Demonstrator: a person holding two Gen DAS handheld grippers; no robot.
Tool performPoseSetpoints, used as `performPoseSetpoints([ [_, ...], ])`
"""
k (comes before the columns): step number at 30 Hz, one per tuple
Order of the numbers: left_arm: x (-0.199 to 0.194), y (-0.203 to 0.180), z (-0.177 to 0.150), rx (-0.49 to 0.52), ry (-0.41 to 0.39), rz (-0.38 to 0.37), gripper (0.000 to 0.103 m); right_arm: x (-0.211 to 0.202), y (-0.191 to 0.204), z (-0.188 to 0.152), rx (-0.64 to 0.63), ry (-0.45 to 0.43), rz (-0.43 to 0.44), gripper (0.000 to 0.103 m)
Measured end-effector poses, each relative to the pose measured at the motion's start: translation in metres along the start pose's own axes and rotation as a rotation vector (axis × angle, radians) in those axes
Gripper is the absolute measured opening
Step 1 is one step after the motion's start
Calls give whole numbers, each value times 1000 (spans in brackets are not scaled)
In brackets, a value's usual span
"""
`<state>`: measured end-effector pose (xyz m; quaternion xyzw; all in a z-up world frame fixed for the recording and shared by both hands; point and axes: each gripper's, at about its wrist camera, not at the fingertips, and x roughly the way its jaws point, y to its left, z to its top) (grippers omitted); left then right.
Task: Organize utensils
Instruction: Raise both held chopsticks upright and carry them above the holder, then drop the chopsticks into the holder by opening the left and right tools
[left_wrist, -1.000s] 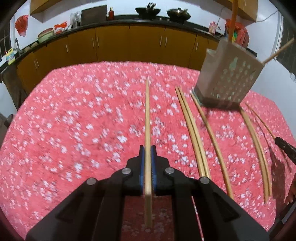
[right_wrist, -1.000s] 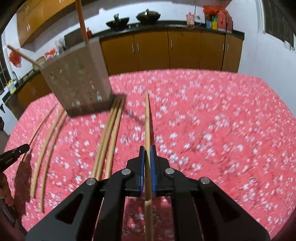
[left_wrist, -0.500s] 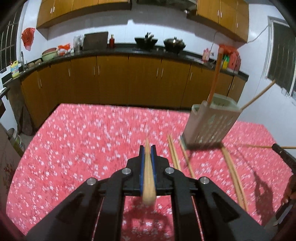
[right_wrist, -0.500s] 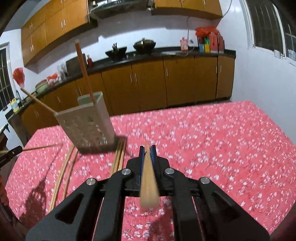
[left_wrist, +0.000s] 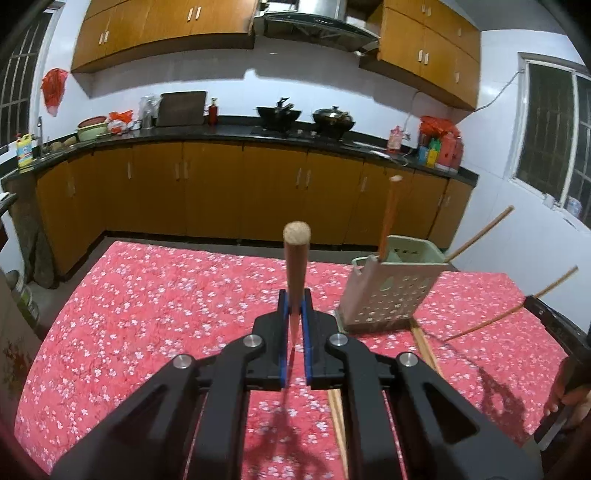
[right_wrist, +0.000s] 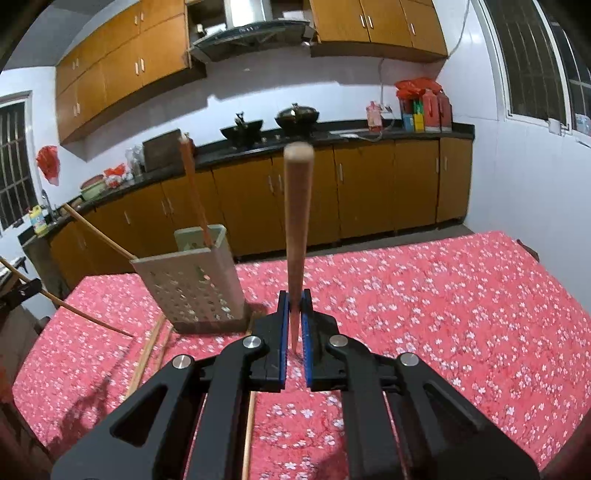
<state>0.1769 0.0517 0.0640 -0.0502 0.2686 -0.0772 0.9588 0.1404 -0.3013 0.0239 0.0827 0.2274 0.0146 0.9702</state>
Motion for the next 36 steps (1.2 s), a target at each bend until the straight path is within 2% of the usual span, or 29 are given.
performPoseSetpoints([
  [10, -38, -51, 38, 77, -96, -180, 8, -41, 41, 49, -30, -132, 209, 7],
  [14, -46, -73, 52, 98, -132, -226, 8, -43, 52, 66, -37, -177, 237, 7],
  [20, -45, -89, 73, 100, -193, -203, 8, -31, 61, 86, -43, -221, 220, 7],
  [25, -39, -91, 93, 39, -238, -194, 8, -5, 65, 89, -57, -177, 194, 7],
  [28, -36, -91, 103, 31, -274, -159, 8, 5, 66, 87, -58, -144, 184, 7],
  [36, 6, -92, 96, 35, -192, -126, 8, 29, 71, 79, -68, -54, 172, 7],
])
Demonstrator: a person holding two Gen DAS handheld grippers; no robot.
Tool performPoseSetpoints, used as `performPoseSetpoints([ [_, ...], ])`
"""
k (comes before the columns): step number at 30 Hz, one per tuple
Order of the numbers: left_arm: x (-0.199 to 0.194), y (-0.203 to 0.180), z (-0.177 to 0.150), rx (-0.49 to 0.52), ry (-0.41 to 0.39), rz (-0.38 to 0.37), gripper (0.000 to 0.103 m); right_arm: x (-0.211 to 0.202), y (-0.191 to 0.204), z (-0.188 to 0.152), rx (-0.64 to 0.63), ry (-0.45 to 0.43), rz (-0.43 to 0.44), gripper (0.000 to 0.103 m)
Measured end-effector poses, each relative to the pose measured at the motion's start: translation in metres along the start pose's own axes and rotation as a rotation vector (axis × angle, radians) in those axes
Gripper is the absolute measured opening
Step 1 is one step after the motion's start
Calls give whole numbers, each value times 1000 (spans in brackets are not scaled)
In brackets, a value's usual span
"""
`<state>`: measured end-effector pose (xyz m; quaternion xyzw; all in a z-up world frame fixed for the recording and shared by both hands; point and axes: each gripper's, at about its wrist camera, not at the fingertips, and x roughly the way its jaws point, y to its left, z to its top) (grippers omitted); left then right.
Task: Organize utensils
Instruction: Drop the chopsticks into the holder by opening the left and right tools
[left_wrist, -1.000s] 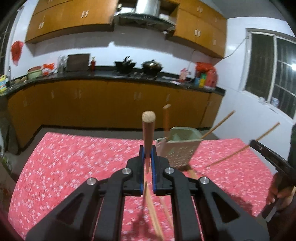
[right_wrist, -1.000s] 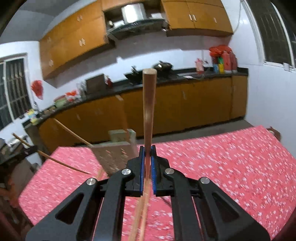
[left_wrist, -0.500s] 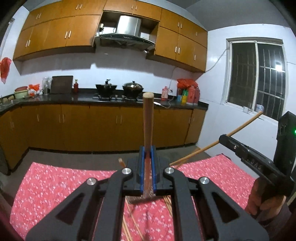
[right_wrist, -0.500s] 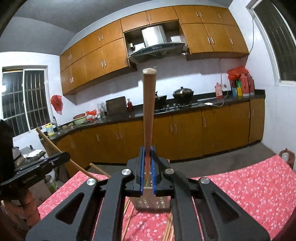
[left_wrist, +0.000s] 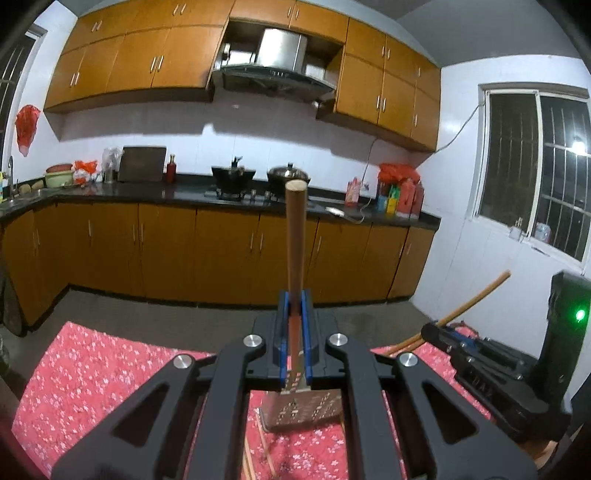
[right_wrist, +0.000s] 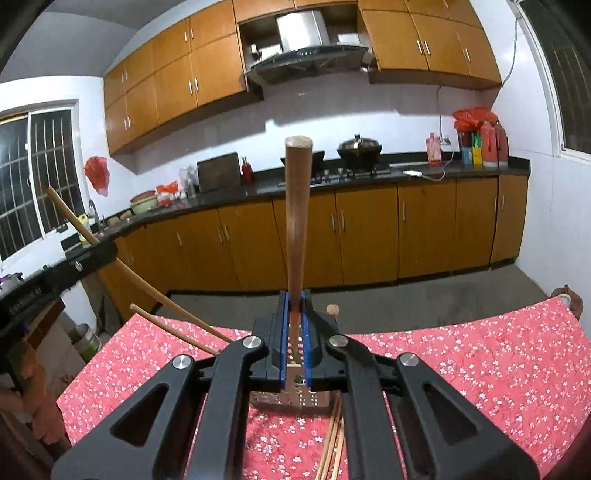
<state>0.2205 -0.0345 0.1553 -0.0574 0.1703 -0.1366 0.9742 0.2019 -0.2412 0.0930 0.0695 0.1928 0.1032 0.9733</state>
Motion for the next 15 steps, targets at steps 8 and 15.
performPoseSetpoints([
  [8, 32, 10, -20, -15, 71, -1, 8, 14, 3, -6, -10, 58, -7, 8],
  [15, 27, 13, -18, -26, 55, -9, 17, 6, 5, -1, -6, 37, -1, 17],
])
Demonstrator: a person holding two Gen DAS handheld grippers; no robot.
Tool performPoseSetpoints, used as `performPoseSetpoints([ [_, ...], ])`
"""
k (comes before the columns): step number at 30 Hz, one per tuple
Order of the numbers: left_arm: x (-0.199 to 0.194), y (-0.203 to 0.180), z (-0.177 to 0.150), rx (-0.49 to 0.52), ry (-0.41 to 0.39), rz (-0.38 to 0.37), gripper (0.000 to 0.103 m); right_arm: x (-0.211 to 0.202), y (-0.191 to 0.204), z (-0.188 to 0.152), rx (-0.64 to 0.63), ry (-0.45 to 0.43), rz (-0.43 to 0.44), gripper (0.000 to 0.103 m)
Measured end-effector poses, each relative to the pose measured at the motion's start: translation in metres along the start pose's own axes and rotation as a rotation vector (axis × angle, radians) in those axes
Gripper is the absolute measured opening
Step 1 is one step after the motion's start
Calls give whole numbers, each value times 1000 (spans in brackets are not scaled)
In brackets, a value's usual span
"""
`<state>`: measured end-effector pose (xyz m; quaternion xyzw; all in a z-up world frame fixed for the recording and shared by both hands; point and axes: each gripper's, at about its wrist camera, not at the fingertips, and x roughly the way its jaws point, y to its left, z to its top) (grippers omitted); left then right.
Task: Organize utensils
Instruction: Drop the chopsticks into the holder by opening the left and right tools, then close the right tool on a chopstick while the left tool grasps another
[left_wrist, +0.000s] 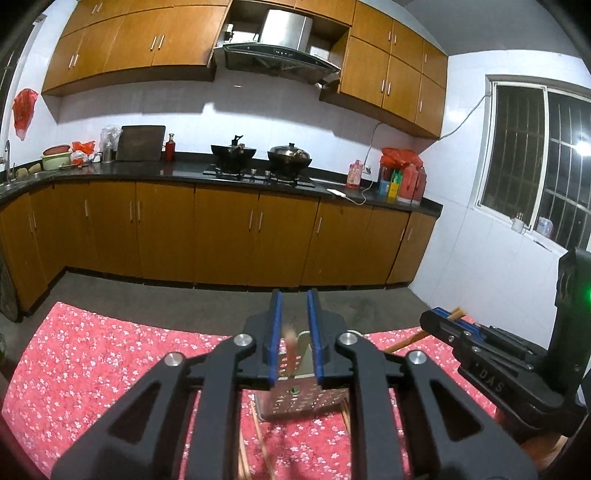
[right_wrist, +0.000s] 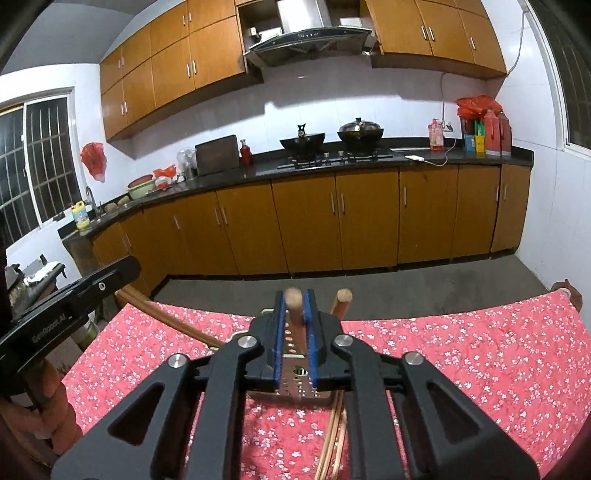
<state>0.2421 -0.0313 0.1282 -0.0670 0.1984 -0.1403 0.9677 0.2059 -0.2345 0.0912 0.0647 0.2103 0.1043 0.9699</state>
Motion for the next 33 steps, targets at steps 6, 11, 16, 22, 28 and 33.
performPoseSetpoints([
  [6, -24, 4, 3, -15, -41, -6, 19, -28, -2, 7, 6, -70, 2, 18],
  [11, -57, 17, -1, -37, -84, 9, 22, -55, -21, 0, 31, -110, -31, 18],
  [16, -72, 41, -33, -46, -46, 82, 25, -46, -49, -35, 83, 0, -96, 18],
  [22, -41, 60, -98, -28, 147, 160, 26, 2, -71, -106, 144, 254, -107, 18],
  [28, -10, 65, -159, -42, 333, 131, 26, 39, -56, -165, 150, 439, -51, 18],
  [33, 3, 64, -184, -53, 403, 110, 26, 53, -44, -187, 112, 485, -60, 18],
])
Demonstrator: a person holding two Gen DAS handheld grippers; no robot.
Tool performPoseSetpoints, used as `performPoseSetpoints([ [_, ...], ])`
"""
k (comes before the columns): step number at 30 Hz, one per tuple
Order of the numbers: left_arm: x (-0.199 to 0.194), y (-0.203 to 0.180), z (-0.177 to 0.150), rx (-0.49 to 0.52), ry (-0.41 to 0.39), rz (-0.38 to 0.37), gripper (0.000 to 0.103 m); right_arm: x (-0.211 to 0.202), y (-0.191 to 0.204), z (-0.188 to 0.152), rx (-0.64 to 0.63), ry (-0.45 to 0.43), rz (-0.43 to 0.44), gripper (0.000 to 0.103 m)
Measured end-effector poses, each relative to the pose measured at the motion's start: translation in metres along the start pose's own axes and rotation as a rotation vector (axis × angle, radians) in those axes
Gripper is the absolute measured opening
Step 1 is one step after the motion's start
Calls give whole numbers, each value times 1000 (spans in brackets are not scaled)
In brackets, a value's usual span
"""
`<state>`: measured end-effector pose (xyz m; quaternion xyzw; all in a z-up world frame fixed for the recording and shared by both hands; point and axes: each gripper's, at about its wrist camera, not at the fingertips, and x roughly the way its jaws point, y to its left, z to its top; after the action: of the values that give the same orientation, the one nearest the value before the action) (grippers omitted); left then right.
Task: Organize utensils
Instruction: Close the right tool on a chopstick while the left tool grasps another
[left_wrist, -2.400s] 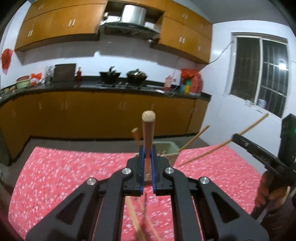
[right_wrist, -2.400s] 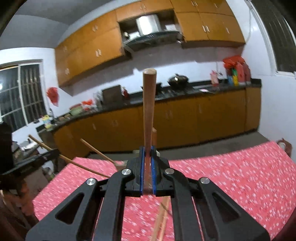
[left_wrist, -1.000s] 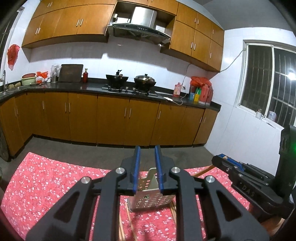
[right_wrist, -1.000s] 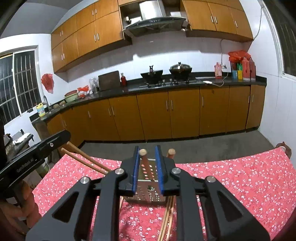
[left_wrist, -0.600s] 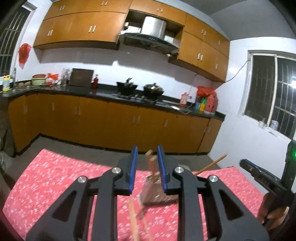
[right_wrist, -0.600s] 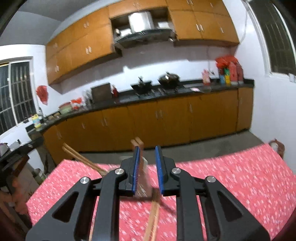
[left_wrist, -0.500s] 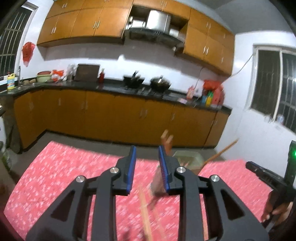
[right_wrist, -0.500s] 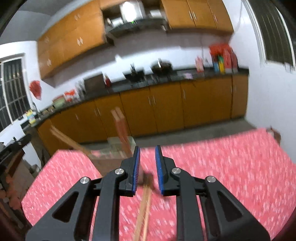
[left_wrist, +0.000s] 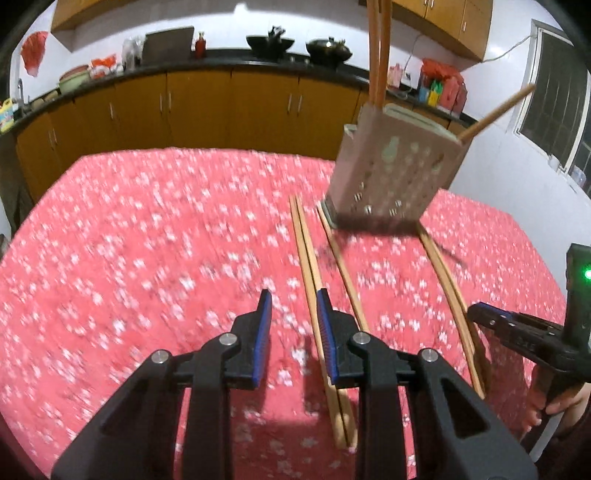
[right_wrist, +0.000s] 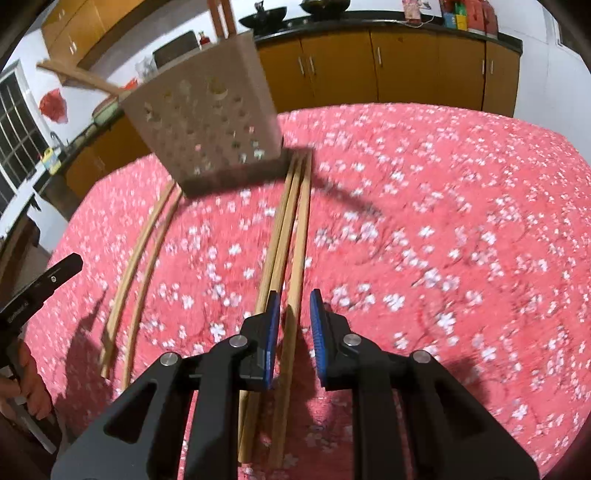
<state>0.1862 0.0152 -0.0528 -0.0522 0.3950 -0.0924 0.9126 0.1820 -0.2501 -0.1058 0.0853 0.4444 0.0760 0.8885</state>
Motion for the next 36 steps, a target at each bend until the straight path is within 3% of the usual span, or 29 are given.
performPoseSetpoints([
  [4, 9, -5, -7, -3, 34, -13, 26, 2, 3, -1, -40, -27, -70, 8],
  [9, 16, -10, -14, 5, 60, -32, 24, -2, -15, 4, 32, -41, -100, 8],
  [14, 25, -15, -19, 23, 95, -32, 20, -3, -17, 0, 19, -45, -108, 8],
  [28, 39, -27, -21, 88, 101, 42, 16, -3, -12, -2, -16, -44, -108, 8],
  [30, 40, -28, -21, 98, 97, 61, 12, -2, -11, -3, -22, -45, -112, 8],
  [36, 44, -7, -11, 54, 95, 102, 8, 1, -13, 3, -32, -45, -119, 8],
])
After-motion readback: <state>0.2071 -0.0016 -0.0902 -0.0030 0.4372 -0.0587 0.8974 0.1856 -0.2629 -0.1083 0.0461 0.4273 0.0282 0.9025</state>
